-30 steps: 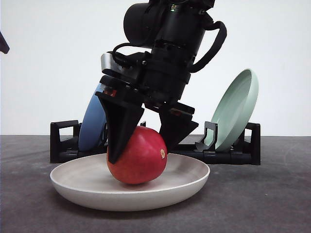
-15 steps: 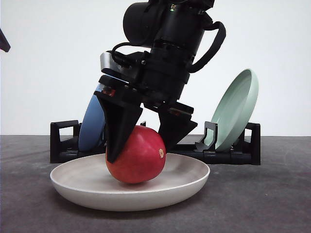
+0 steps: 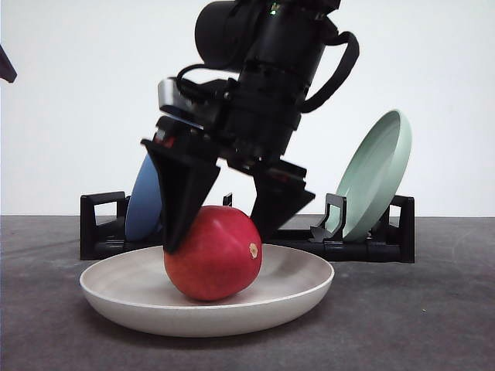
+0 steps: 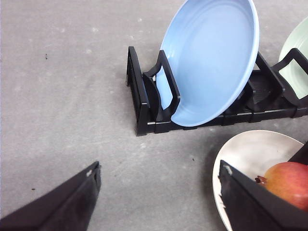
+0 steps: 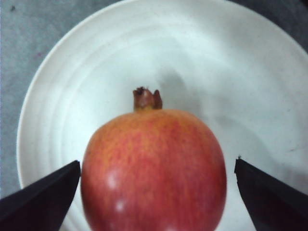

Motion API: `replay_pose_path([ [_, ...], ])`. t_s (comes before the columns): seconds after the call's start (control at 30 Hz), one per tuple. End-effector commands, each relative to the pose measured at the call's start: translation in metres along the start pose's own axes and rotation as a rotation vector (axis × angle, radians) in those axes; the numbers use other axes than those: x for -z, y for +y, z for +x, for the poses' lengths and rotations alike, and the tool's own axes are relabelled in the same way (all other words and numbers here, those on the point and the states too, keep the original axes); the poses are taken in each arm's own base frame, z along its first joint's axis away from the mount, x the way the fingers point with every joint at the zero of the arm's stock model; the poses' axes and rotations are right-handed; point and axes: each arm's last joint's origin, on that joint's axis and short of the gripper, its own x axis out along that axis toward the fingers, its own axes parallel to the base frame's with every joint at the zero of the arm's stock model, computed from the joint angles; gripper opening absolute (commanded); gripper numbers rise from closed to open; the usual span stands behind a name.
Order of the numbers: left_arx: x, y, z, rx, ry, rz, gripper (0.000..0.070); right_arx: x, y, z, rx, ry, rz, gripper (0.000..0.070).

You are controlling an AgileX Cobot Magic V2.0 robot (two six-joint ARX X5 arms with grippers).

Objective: Place pomegranate in white plate

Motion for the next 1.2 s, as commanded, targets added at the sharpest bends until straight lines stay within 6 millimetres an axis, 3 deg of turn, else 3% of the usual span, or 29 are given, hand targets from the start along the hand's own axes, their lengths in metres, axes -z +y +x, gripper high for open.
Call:
replay_pose_path([
  [0.0, -0.002, 0.0, 0.001, 0.006, -0.007, -0.003, 0.0469, -0.007, 0.005, -0.014, -0.006, -0.073, -0.045, 0.0654],
  [0.23, -0.002, 0.0, 0.001, 0.006, -0.007, -0.003, 0.0469, 0.011, -0.002, -0.047, -0.046, -0.334, -0.075, 0.0653],
  [0.63, -0.002, 0.0, 0.001, 0.006, -0.007, -0.003, 0.0469, 0.095, -0.036, -0.094, 0.048, -0.512, 0.055, 0.0612],
  [0.93, -0.002, 0.0, 0.001, 0.006, -0.005, -0.003, 0.0469, 0.148, -0.055, -0.115, 0.137, -0.616, 0.21, 0.0611],
  [1.17, -0.002, 0.0, 0.001, 0.006, -0.004, -0.005, 0.0469, 0.182, -0.065, -0.116, 0.205, -0.663, 0.291, 0.0556],
])
